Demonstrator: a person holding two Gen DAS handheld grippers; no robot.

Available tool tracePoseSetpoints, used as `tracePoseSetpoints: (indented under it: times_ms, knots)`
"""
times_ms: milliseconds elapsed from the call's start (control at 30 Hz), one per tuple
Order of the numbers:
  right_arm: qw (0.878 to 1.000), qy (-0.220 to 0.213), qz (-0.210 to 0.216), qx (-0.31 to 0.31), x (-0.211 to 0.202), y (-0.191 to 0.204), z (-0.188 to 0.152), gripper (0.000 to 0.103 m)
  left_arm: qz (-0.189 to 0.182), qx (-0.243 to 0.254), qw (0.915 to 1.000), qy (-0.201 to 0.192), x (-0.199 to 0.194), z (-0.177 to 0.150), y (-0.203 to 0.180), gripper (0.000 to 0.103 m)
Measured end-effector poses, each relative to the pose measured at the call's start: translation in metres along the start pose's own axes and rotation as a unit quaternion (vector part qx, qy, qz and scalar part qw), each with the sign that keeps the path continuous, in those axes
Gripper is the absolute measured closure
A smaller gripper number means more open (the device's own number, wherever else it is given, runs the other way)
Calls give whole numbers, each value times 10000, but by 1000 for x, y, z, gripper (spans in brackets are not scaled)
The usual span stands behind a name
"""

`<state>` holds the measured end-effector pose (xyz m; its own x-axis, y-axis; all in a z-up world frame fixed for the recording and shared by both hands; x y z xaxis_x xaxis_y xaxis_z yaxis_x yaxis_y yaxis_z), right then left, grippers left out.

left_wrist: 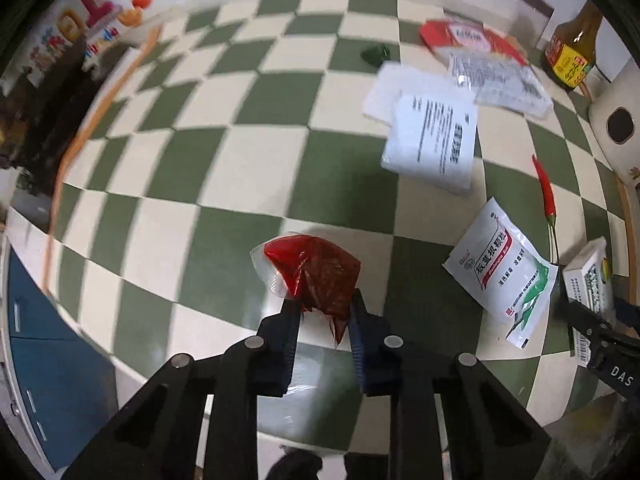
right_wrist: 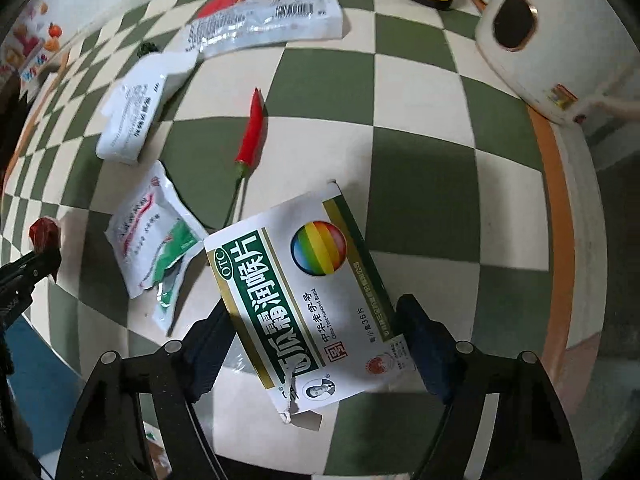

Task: Collect trash
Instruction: 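Grasp the red wrapper with the left tool while the right tool grasps the green medicine box, then carry both items down to the trash bin and open both tools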

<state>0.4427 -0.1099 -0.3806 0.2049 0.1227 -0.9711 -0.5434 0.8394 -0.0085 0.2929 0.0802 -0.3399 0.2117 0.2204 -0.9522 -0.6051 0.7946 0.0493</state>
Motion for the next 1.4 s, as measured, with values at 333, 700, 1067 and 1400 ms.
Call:
tracePoseSetpoints:
  times_ms: [333, 700, 1067, 1400]
  knots:
    - [9946, -832, 193, 596, -83, 33, -48, 23, -134, 161, 9956, -919, -76, -29, 25, 84]
    - [9815, -1616, 252, 999, -187, 121, -182, 24, -407, 413, 9860, -1562, -154, -127, 97, 84]
    - [9831, -1291, 154, 1286, -166, 187, -303, 24, -312, 646, 9914, -1094, -131, -216, 149, 84]
    - [9911, 77, 169, 1320, 6, 204, -347, 25, -714, 346, 9931, 866, 53, -256, 155, 84]
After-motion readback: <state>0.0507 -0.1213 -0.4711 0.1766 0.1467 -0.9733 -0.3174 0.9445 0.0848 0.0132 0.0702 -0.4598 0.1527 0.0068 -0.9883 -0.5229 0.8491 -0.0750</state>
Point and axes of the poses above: each gripper's, at about its wrist camera, not at the fingertips, and x roughly the way its jaws point, y to its left, z to its top, the point moved 2 cm from there along x, roughly the way its jaws point, and after that the axes turned 2 degrees about -z, right-handed, at the moved point
